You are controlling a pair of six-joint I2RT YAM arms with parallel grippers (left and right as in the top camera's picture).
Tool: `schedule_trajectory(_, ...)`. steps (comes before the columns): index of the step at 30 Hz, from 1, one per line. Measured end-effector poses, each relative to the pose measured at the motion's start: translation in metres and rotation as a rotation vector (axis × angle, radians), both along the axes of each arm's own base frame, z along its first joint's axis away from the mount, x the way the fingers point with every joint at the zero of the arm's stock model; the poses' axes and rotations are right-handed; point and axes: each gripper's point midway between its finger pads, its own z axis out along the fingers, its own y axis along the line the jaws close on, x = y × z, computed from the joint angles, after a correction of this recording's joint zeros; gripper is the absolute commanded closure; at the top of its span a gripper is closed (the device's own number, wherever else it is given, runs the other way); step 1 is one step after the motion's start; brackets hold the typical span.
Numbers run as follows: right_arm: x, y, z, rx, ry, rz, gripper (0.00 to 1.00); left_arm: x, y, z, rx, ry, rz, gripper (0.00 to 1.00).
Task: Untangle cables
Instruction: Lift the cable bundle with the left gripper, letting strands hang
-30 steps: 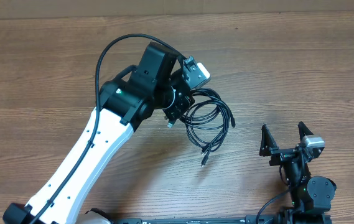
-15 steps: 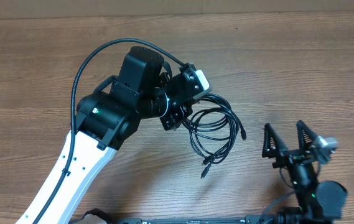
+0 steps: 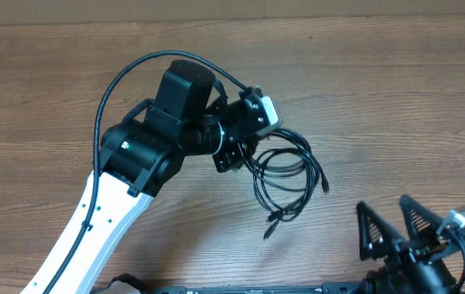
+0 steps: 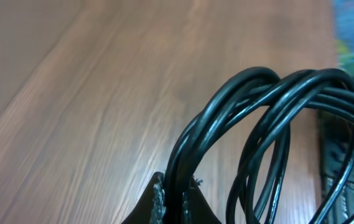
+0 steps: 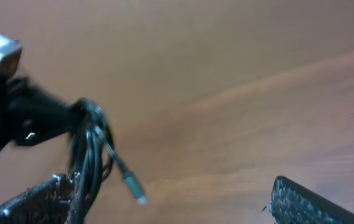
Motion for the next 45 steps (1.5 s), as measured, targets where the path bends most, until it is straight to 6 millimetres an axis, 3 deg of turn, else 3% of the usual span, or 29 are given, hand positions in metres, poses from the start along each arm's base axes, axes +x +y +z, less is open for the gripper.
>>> schedule_trajectory(5,-0.012,0.026,0.019,0.041,0.054,0.164,0.0,-0.018,-0.011,0.009,-0.055,-0.046,-0.16,0.96)
schedule_trajectory(13,-0.019,0.047,0.044,0.074,-0.027,0.315,0.0,-0.04,-0.02,0.022,-0.138,-0.08,-0.32,0.96)
schedule_trajectory(29,-0.033,0.058,0.026,0.121,0.08,0.39,0.16,-0.045,-0.026,0.035,-0.199,-0.127,-0.385,0.96)
schedule_trajectory(45,-0.037,0.065,0.033,0.123,0.049,0.444,0.22,-0.045,-0.033,0.044,-0.262,-0.105,-0.408,0.96)
